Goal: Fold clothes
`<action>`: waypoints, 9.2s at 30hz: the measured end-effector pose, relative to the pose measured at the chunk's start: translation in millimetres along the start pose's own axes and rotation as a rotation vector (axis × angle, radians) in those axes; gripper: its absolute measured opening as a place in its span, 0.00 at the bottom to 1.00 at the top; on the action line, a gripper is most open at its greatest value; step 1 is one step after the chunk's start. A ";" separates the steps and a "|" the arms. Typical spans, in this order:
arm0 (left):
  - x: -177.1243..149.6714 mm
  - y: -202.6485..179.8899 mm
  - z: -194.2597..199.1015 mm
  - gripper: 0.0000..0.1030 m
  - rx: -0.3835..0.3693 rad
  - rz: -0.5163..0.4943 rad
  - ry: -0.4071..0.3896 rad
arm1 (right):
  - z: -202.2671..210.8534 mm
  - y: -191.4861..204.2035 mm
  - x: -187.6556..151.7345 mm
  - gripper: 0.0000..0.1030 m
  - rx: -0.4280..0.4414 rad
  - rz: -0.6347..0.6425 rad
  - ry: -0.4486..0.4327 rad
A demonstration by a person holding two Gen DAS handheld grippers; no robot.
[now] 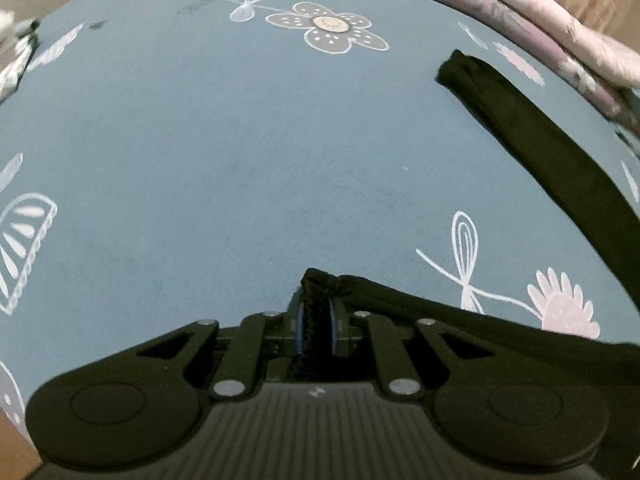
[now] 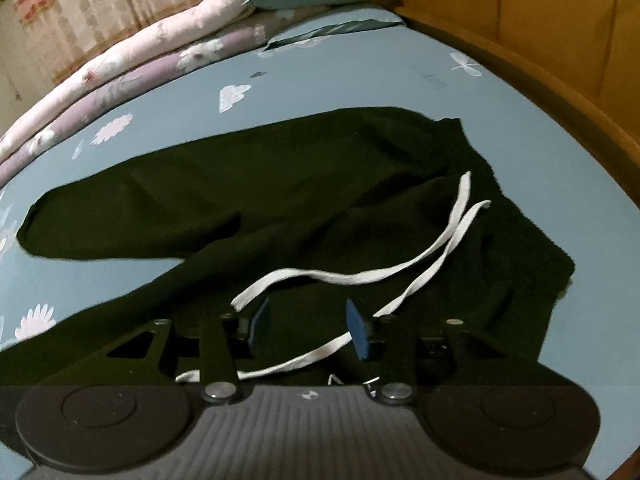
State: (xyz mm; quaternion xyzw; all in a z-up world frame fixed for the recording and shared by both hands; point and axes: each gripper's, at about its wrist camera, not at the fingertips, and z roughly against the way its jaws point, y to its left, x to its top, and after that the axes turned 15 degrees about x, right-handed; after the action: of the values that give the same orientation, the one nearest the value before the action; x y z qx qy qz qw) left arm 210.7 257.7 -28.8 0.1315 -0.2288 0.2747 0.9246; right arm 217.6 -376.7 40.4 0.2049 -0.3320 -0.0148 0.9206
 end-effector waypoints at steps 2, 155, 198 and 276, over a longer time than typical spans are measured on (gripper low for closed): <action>-1.0 0.6 -2.8 0.22 0.017 -0.004 0.012 | -3.1 4.7 -3.8 0.47 0.014 0.059 0.031; -16.9 -28.6 -17.7 0.31 0.074 -0.561 -0.147 | -126.8 208.8 -36.3 0.61 0.533 0.892 0.428; -47.7 -166.3 17.1 0.37 -0.279 -0.612 -0.181 | -189.4 225.5 -46.9 0.78 0.507 0.754 0.412; -71.6 -37.5 3.1 0.73 -0.008 -0.235 -0.006 | -170.2 174.1 -50.1 1.00 0.243 0.626 0.365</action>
State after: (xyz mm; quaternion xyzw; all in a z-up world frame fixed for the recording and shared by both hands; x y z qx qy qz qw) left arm 177.6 194.0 -66.1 0.1546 -0.2157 0.1630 0.9503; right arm 264.8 -146.6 -40.9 0.2002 -0.2087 0.3433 0.8936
